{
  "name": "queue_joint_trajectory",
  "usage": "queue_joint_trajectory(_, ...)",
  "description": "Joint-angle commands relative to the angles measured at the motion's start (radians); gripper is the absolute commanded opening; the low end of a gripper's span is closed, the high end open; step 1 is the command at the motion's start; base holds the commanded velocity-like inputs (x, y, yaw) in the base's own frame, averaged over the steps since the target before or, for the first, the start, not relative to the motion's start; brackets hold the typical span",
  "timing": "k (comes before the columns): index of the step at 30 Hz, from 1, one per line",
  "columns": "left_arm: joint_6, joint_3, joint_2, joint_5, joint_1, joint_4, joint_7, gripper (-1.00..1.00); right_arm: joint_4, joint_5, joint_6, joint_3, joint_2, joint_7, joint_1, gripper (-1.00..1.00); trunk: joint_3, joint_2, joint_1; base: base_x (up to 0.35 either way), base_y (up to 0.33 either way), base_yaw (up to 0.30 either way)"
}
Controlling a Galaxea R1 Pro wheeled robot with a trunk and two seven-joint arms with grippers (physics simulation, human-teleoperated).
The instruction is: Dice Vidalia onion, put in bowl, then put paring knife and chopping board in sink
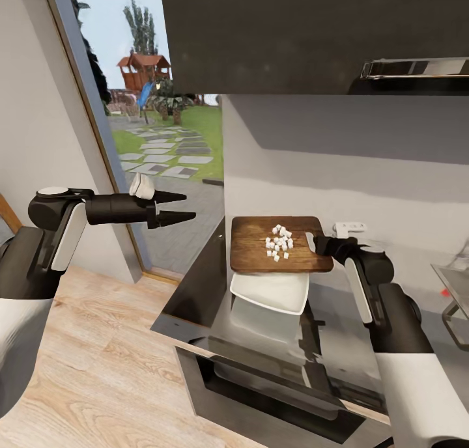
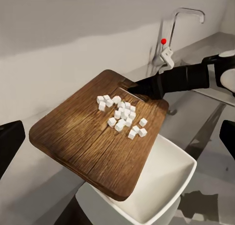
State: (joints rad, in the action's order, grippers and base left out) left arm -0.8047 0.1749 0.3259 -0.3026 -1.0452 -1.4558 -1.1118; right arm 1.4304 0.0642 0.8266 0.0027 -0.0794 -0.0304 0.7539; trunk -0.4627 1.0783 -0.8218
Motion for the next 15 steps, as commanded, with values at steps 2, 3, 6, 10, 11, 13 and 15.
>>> queue_joint_trajectory(2,-0.007,0.002,0.001,-0.006,-0.001,0.000,0.001,1.00,0.001,0.007,0.001,0.000,0.000,-0.003,0.000,-1.00,-0.001,0.001,0.000,0.000,0.000,0.000)
queue_joint_trajectory(3,-0.007,0.002,0.001,-0.006,-0.001,0.000,0.001,1.00,0.001,0.007,-0.001,0.000,0.000,-0.003,-0.002,-1.00,-0.001,0.001,0.000,0.000,0.000,0.000)
queue_joint_trajectory(6,-0.007,0.002,0.001,-0.006,-0.001,0.001,0.001,1.00,0.001,0.007,-0.003,0.000,0.000,-0.003,-0.006,-1.00,-0.001,0.001,0.000,0.000,0.000,0.000)
queue_joint_trajectory(10,-0.007,0.002,0.001,-0.006,-0.001,0.001,0.001,1.00,0.001,0.008,-0.005,0.000,0.000,-0.003,-0.009,-1.00,-0.001,0.001,0.000,0.000,0.000,0.000)
queue_joint_trajectory(11,-0.007,0.002,0.001,-0.006,-0.001,0.001,0.001,1.00,0.001,0.008,-0.005,0.000,0.000,-0.003,-0.009,-1.00,-0.001,0.001,0.000,0.000,0.000,0.000)
queue_joint_trajectory(13,-0.007,0.002,0.001,-0.006,-0.001,0.002,0.001,1.00,0.001,0.008,-0.006,0.000,0.000,-0.003,-0.010,-1.00,-0.001,0.001,0.000,0.000,0.000,0.000)
queue_joint_trajectory(15,-0.007,0.002,0.001,-0.006,-0.001,0.002,0.001,1.00,0.001,0.008,-0.007,0.000,0.000,-0.003,-0.010,-1.00,-0.001,0.001,0.000,0.000,0.000,0.000)
